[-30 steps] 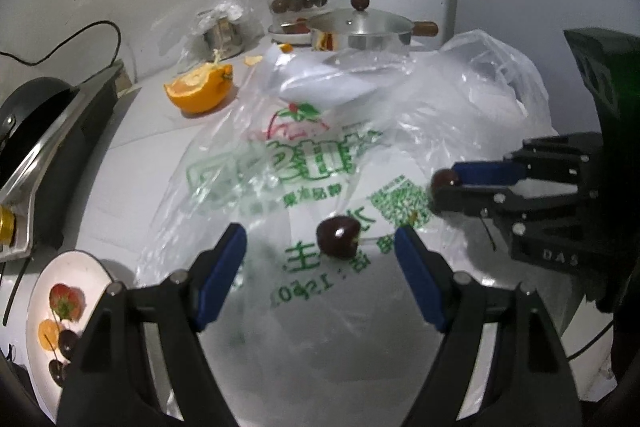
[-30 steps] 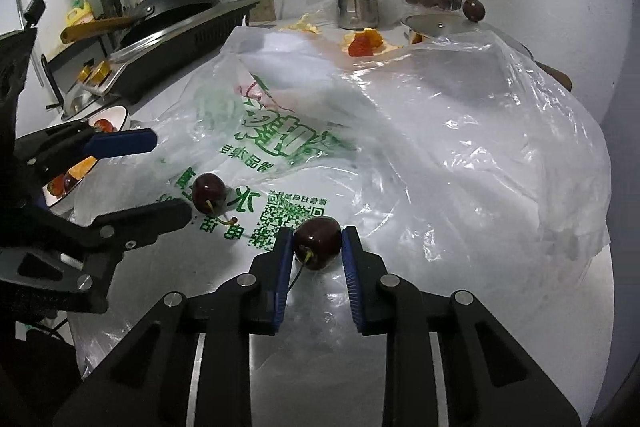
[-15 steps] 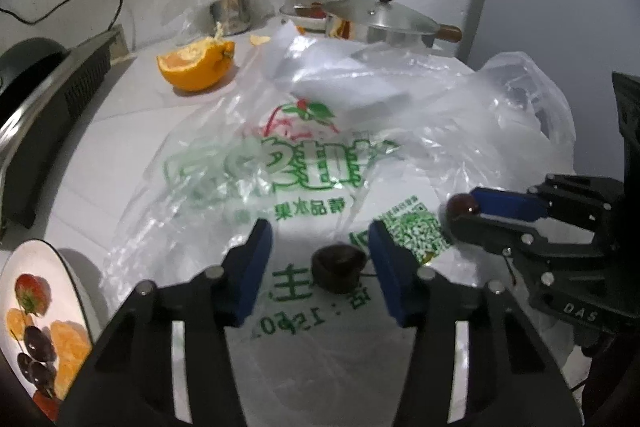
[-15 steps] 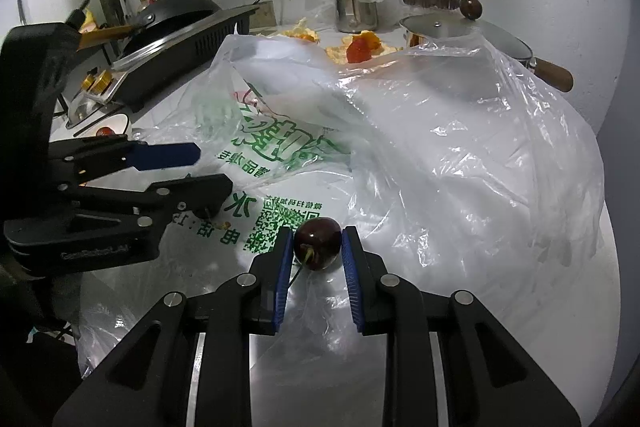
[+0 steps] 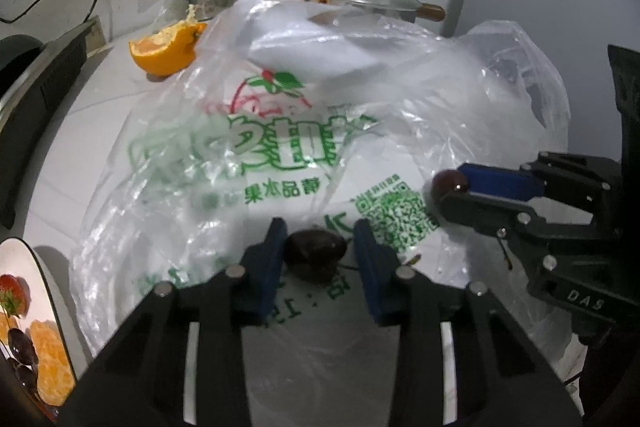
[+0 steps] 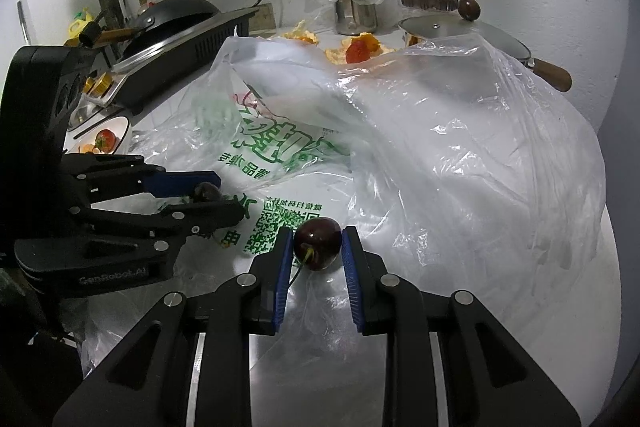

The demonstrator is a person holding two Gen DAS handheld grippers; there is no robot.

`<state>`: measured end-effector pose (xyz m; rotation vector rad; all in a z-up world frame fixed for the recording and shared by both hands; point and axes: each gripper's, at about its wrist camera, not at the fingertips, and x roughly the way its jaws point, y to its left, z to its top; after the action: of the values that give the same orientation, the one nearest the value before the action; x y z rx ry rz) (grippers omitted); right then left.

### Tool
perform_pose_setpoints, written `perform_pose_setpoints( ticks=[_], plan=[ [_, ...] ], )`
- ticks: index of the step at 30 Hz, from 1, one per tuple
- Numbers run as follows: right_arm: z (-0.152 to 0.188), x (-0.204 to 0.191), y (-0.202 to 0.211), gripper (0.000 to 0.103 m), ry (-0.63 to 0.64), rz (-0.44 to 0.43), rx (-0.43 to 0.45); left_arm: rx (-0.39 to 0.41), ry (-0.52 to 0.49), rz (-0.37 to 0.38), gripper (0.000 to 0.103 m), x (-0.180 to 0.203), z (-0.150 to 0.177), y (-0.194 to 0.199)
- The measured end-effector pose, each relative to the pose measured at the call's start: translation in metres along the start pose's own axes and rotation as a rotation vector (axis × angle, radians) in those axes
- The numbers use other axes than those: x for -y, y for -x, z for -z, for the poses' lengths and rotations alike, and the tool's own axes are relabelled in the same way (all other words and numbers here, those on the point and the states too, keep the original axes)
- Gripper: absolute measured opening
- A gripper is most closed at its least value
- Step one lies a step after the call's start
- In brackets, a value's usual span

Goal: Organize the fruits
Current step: 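Close the left gripper around another dark cherry on the bag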

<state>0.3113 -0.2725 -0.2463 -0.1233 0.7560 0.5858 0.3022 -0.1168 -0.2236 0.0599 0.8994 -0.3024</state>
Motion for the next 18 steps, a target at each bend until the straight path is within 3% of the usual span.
perform_pose_setpoints(
  ticks=[18],
  plan=[
    [-0.011, -0.021, 0.022, 0.026, 0.033, 0.031, 0.040, 0.078, -0.057, 0.027, 0.030, 0.008, 0.004, 0.040]
  ],
)
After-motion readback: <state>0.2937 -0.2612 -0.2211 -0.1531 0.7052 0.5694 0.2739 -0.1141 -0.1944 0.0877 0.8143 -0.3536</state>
